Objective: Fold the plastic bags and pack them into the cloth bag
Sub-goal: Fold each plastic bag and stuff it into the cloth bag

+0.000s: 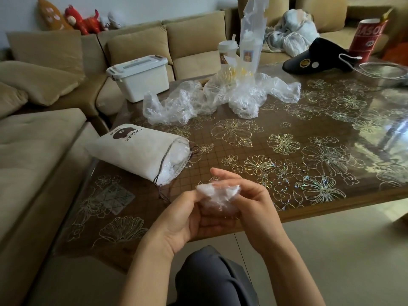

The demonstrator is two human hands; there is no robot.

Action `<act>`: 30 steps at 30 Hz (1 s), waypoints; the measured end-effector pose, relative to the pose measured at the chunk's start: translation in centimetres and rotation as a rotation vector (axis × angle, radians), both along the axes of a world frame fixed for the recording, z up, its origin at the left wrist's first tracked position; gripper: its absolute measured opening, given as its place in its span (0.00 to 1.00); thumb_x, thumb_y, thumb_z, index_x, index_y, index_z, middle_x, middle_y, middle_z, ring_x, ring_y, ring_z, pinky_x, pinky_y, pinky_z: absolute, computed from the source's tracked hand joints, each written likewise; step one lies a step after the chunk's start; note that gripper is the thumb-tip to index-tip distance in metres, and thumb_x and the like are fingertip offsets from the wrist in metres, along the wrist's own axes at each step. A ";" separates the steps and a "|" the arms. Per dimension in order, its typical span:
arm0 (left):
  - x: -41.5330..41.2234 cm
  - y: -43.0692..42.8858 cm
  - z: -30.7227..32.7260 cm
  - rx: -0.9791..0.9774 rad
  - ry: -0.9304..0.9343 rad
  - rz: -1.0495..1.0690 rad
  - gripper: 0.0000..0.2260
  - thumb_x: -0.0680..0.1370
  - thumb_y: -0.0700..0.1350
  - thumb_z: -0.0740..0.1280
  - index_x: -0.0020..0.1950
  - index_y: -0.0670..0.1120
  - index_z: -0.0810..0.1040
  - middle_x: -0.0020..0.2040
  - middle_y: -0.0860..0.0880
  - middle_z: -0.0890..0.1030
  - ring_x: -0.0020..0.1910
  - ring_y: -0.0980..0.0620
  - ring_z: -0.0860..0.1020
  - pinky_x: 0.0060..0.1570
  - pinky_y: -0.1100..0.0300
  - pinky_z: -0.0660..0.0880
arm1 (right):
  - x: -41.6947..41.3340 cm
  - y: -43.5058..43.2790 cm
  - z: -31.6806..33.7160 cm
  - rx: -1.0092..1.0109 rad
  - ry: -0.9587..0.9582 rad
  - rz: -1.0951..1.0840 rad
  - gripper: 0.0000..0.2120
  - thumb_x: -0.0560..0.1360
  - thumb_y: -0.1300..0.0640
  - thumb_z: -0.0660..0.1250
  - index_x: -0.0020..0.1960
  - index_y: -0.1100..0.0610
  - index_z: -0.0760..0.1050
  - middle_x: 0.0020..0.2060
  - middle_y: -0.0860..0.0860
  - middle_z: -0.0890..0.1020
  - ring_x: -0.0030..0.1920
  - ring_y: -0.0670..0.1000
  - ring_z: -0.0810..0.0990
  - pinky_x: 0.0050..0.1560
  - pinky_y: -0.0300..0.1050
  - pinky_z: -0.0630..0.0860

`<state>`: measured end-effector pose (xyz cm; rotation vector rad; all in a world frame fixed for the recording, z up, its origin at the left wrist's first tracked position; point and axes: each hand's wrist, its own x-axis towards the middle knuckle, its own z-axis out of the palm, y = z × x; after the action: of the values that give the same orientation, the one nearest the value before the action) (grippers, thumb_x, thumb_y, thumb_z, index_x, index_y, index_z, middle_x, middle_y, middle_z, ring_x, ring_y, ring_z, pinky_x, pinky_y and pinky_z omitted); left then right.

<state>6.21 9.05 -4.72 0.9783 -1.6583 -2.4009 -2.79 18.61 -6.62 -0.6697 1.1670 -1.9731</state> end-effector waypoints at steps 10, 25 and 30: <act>1.2 -1.0 0.7 0.148 0.134 -0.152 0.29 0.63 0.62 0.74 0.54 0.42 0.83 0.52 0.37 0.82 0.47 0.41 0.82 0.39 0.55 0.79 | -0.6 0.5 -0.3 0.010 0.171 -0.011 0.21 0.65 0.77 0.57 0.31 0.57 0.82 0.50 0.50 0.83 0.50 0.48 0.81 0.39 0.36 0.76; 0.9 -0.1 0.3 -0.145 0.018 -0.072 0.19 0.71 0.49 0.67 0.59 0.43 0.77 0.51 0.42 0.84 0.49 0.48 0.83 0.49 0.55 0.80 | -1.9 1.0 -0.9 0.301 -0.022 0.142 0.21 0.69 0.52 0.72 0.58 0.61 0.75 0.50 0.58 0.83 0.47 0.55 0.83 0.52 0.50 0.80; 1.3 -0.5 -0.1 -0.376 -0.087 0.020 0.08 0.77 0.48 0.66 0.52 0.46 0.81 0.47 0.47 0.84 0.47 0.52 0.83 0.46 0.61 0.79 | -1.6 0.5 -1.1 0.317 -0.009 -0.037 0.07 0.72 0.65 0.69 0.50 0.61 0.77 0.40 0.56 0.83 0.36 0.49 0.80 0.33 0.38 0.75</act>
<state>7.49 8.60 -4.87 1.0348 -2.0174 -1.9507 -4.36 19.15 -7.67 -0.4762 1.4547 -1.7643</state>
